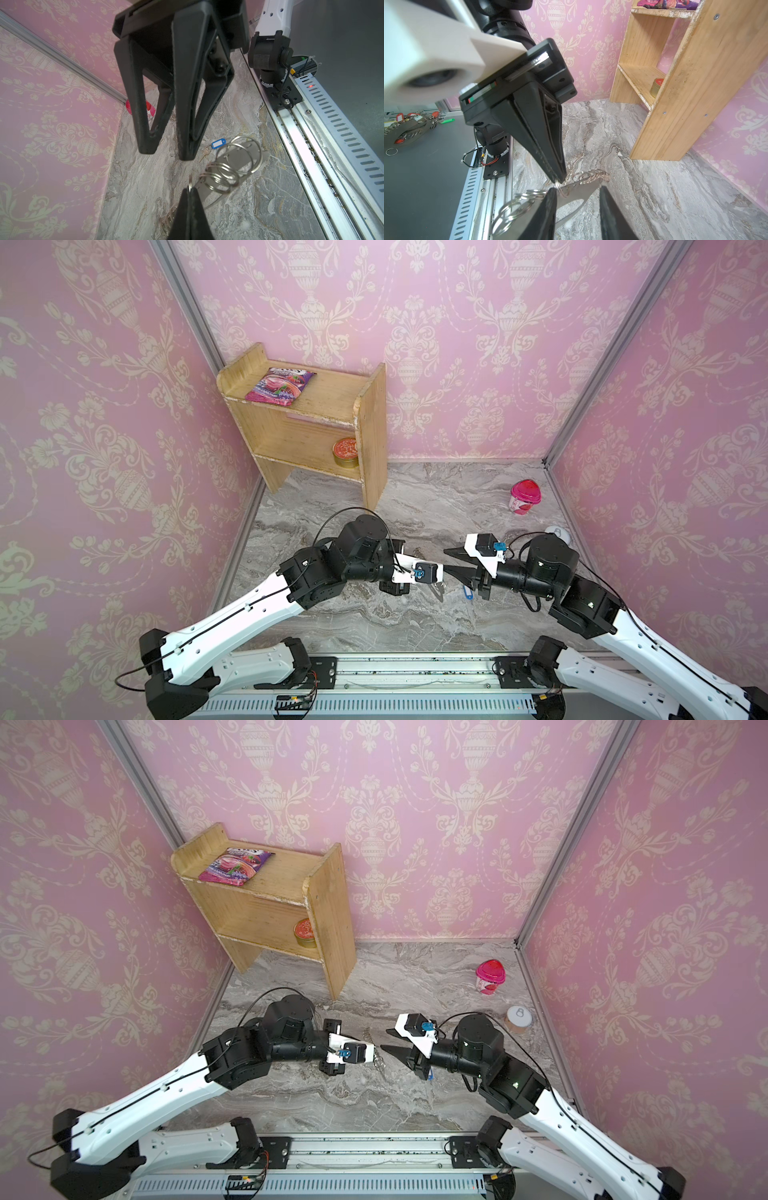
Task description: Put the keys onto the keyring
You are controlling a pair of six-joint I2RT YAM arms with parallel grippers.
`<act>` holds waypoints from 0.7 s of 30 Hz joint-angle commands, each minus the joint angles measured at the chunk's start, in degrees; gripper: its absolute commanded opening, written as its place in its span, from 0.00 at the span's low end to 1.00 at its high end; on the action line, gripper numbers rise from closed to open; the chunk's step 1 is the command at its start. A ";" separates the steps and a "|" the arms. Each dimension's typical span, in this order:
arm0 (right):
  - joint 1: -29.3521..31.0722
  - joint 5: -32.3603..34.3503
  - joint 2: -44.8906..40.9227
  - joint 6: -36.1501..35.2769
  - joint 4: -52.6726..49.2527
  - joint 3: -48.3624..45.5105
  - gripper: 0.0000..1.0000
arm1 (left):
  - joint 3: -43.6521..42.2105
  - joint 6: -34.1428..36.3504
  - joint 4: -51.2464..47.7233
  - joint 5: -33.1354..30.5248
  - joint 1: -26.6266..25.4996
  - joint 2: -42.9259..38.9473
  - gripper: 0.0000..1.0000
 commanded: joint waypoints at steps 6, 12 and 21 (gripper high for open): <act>-0.11 -2.47 1.77 -0.55 0.54 -1.05 0.32 | -0.86 0.55 3.85 2.76 0.52 -0.80 0.00; -0.07 -4.11 2.03 -0.11 1.07 -0.98 0.31 | -1.04 -0.04 4.56 3.91 0.93 -1.02 0.00; -0.10 -3.86 3.11 -0.19 1.77 -0.94 0.22 | -0.95 -0.74 5.00 5.33 0.99 -1.59 0.00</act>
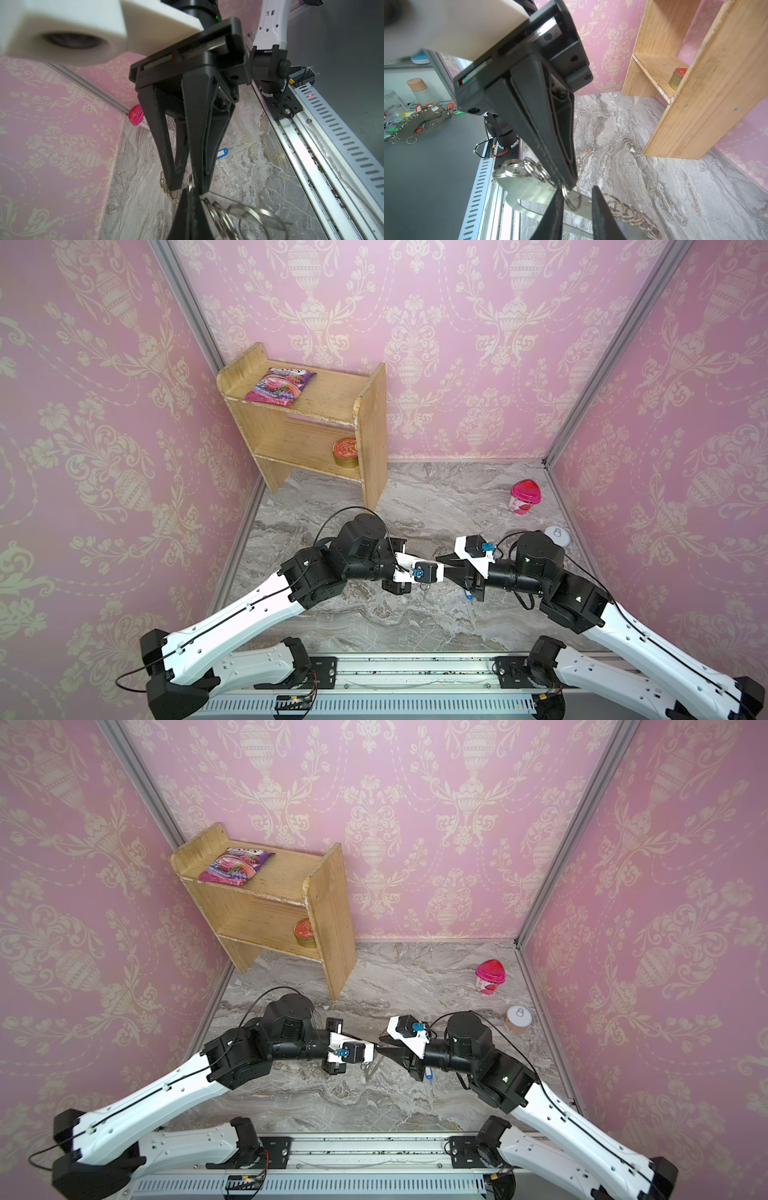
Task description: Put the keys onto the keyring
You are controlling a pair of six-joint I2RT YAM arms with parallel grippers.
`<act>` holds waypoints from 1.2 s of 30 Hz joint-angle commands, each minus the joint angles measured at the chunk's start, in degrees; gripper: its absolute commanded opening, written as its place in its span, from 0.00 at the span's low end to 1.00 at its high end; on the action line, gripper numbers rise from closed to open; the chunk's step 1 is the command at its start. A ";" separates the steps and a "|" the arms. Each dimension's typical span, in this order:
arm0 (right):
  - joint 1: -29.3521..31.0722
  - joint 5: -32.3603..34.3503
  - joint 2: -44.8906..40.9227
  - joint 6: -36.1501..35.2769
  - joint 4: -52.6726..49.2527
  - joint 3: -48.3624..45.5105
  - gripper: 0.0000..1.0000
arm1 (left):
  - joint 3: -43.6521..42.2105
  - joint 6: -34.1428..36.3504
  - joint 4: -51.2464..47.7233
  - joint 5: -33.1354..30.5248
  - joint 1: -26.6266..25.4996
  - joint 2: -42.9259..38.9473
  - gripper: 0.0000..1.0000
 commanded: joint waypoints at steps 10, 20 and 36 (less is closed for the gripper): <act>-0.11 1.83 -1.62 0.93 3.29 -1.26 0.00 | -1.13 -1.98 3.00 1.07 0.49 -1.28 0.00; -0.11 7.03 -8.35 3.07 13.06 -7.40 0.00 | -4.45 -12.27 13.38 -2.25 1.28 -3.48 0.32; -0.14 4.91 -10.74 2.12 19.61 -10.24 0.00 | -4.19 -14.60 16.02 5.95 1.94 -1.44 0.24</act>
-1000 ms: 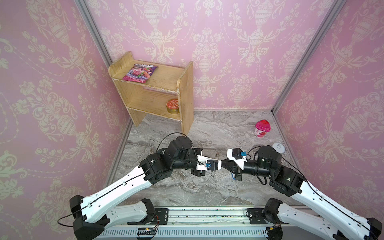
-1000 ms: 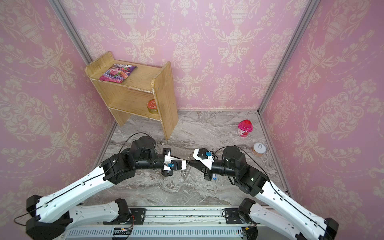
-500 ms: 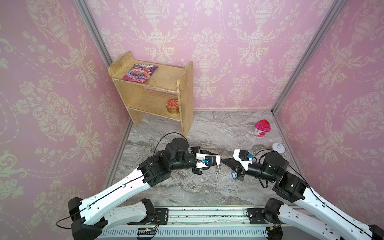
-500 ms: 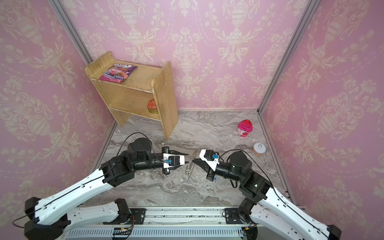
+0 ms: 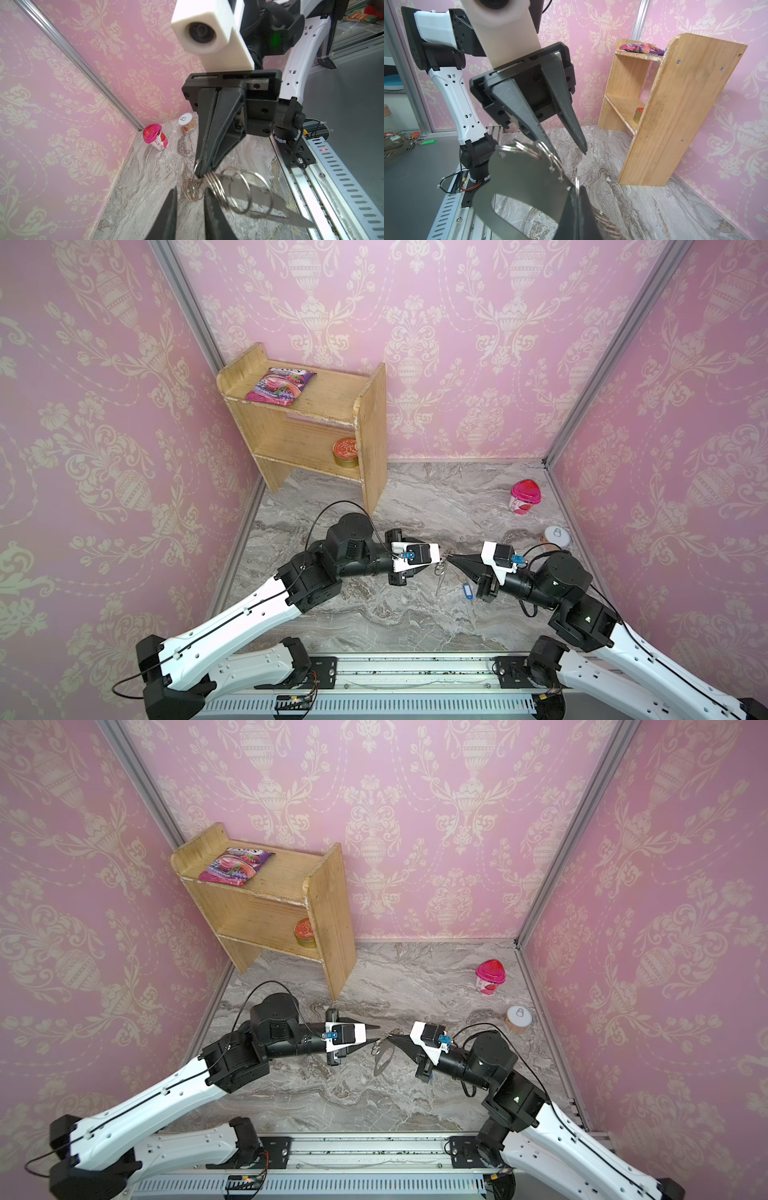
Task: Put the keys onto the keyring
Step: 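Close the left gripper on a split ring while the right gripper holds the plate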
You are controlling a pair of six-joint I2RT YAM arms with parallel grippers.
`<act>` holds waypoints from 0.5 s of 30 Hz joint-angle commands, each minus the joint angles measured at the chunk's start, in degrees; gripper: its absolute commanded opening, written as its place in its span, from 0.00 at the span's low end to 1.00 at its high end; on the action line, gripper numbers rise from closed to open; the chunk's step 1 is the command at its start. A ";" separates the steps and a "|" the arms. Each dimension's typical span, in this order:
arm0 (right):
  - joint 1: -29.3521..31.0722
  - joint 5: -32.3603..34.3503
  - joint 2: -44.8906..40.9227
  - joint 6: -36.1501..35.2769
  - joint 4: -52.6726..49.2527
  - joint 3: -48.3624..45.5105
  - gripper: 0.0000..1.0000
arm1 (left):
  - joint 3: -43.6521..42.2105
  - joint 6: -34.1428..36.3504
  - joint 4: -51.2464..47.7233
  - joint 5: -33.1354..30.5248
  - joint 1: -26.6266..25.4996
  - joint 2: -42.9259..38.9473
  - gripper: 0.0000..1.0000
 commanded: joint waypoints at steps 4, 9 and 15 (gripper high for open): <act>-0.14 -1.62 0.34 0.49 4.23 -0.03 0.00 | -0.21 -1.97 1.91 4.13 0.39 1.03 0.21; -0.17 -1.95 0.35 0.51 4.45 0.03 0.00 | -0.19 -2.24 2.08 5.14 0.38 1.47 0.17; -0.19 -2.93 0.65 0.50 4.05 0.49 0.00 | -0.08 -2.20 2.44 5.33 0.39 1.81 0.13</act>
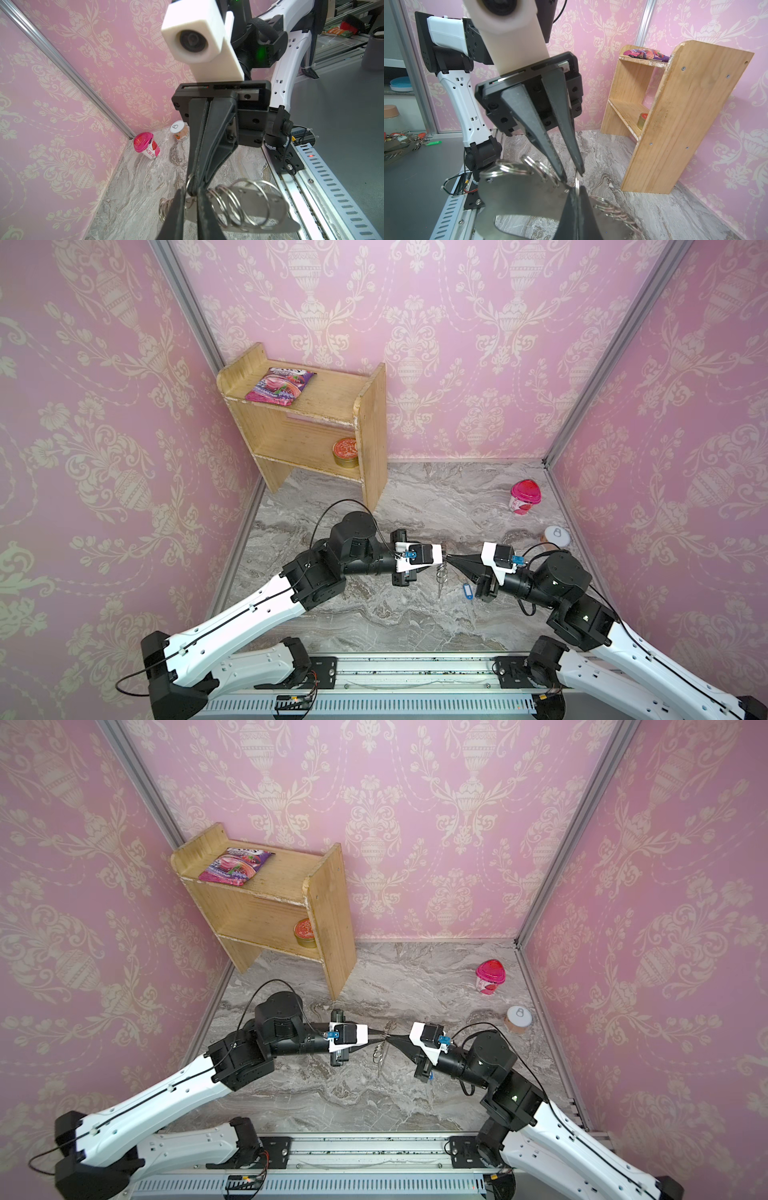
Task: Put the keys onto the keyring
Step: 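Close the left gripper on a split ring while the right gripper holds the plate, then release the plate with the right gripper and move it over the blue-tagged key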
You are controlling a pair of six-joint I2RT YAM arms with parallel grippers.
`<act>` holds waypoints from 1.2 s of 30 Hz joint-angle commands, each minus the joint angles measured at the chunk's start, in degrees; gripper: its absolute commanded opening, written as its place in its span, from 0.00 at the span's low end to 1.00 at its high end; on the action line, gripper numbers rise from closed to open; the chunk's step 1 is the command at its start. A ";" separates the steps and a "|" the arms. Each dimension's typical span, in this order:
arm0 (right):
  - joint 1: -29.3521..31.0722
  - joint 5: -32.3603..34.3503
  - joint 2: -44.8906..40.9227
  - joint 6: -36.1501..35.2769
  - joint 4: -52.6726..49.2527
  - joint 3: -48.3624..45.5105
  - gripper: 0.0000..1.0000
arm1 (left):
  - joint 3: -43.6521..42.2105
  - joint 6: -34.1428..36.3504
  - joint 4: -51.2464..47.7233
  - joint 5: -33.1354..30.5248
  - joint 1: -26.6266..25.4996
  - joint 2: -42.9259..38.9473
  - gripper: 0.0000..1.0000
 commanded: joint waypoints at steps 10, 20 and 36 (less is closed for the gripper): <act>-0.15 -2.36 -0.64 0.53 1.90 0.55 0.00 | -0.01 -0.86 0.62 1.97 0.39 1.35 0.03; -0.04 -0.43 -1.07 -0.21 -7.03 2.77 0.20 | -1.83 4.08 2.90 0.78 0.21 0.09 0.00; -0.04 15.16 -4.90 15.24 -25.37 4.23 0.66 | -9.93 15.34 6.86 -6.64 -3.37 -6.94 0.00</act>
